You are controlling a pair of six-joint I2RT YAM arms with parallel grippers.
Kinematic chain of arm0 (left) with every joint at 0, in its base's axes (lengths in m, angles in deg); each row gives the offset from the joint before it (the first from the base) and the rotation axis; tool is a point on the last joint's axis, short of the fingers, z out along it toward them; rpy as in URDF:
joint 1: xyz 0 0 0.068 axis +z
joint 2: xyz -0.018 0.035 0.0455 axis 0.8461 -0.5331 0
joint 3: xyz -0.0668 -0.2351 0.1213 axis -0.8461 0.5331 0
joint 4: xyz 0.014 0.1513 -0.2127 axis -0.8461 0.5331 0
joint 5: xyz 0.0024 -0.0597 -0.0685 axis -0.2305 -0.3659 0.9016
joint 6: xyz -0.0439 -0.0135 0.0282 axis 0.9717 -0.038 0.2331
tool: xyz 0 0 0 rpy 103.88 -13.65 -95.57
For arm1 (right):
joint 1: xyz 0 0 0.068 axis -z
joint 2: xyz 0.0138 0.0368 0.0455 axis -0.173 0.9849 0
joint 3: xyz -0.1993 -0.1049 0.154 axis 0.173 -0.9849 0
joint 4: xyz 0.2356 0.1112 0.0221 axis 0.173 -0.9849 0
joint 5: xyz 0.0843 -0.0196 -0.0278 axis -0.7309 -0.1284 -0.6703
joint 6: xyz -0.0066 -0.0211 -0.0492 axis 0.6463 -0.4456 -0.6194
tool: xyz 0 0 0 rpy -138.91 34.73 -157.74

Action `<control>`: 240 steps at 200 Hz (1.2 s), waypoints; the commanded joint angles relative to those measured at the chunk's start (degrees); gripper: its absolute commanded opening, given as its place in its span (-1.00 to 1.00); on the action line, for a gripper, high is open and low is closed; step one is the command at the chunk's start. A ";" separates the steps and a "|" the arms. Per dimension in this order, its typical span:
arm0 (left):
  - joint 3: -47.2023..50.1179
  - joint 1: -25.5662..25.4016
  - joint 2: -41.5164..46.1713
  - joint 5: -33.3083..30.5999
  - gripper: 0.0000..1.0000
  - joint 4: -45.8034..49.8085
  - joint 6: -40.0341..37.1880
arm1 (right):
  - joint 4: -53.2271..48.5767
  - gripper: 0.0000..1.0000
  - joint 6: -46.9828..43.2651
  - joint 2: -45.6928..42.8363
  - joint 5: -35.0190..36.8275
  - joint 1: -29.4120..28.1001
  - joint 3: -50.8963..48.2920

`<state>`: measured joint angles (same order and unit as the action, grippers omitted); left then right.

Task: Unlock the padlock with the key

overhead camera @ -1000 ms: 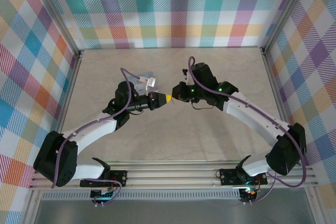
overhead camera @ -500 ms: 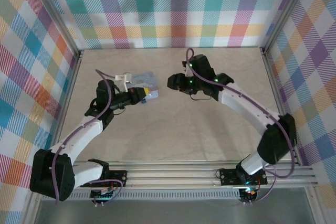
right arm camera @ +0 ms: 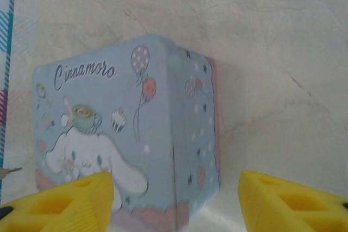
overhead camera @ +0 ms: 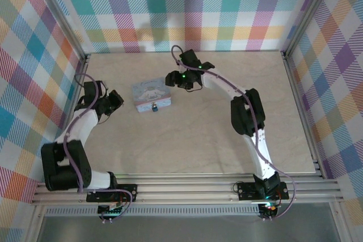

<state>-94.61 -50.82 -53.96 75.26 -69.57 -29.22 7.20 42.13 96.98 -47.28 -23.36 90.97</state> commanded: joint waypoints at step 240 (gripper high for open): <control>-10.91 -17.02 -14.54 7.43 -1.00 1.59 -14.68 | 6.45 0.22 0.53 -34.92 2.97 5.82 -42.22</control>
<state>-105.60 -69.05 -74.68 81.34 -73.29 -37.57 14.13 41.62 66.49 -45.12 -17.79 50.58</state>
